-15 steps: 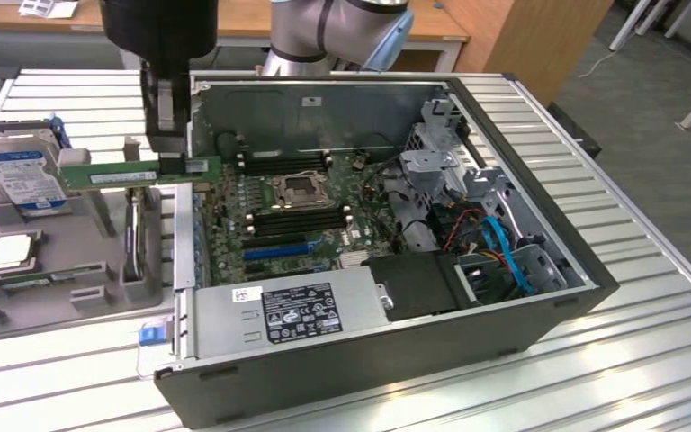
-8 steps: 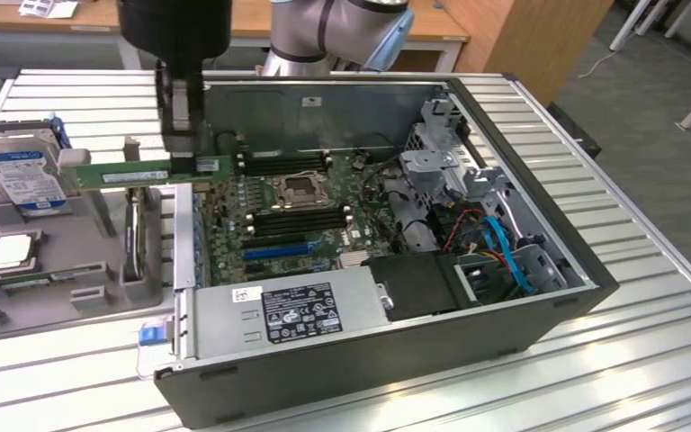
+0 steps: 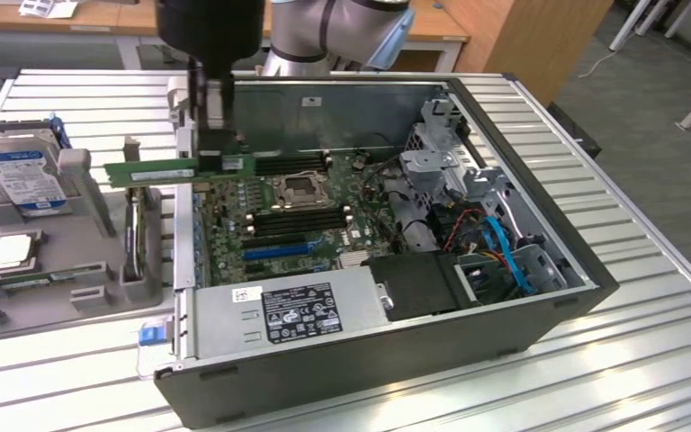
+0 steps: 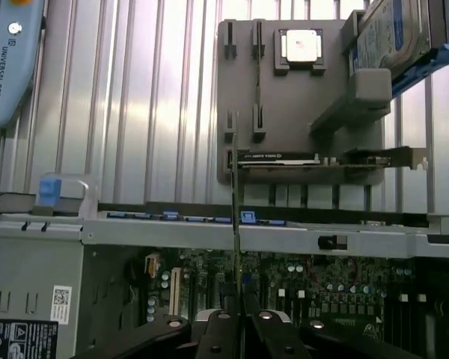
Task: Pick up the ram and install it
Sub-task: 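Pick up the ram and move it above insertion slot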
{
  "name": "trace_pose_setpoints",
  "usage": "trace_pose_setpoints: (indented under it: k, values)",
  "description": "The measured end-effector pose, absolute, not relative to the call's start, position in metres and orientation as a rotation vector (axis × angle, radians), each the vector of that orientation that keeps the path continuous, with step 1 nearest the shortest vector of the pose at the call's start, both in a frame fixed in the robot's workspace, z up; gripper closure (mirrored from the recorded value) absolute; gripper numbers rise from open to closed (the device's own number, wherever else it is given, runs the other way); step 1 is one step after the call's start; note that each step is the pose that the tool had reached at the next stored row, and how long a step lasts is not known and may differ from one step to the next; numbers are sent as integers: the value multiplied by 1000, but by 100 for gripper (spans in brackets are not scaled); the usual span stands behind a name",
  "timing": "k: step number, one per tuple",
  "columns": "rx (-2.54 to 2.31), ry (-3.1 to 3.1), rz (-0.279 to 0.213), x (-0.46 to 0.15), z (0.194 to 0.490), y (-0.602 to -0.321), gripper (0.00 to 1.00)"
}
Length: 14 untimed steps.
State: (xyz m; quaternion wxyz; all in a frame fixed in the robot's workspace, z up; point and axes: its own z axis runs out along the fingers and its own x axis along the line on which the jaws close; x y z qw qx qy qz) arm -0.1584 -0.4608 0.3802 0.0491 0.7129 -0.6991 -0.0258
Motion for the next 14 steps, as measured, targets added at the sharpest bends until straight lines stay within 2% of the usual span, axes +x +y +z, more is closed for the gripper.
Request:
trace_pose_setpoints:
  k: [14]
  values:
    - [2180,-2124,-81,-102,380,-461,87]
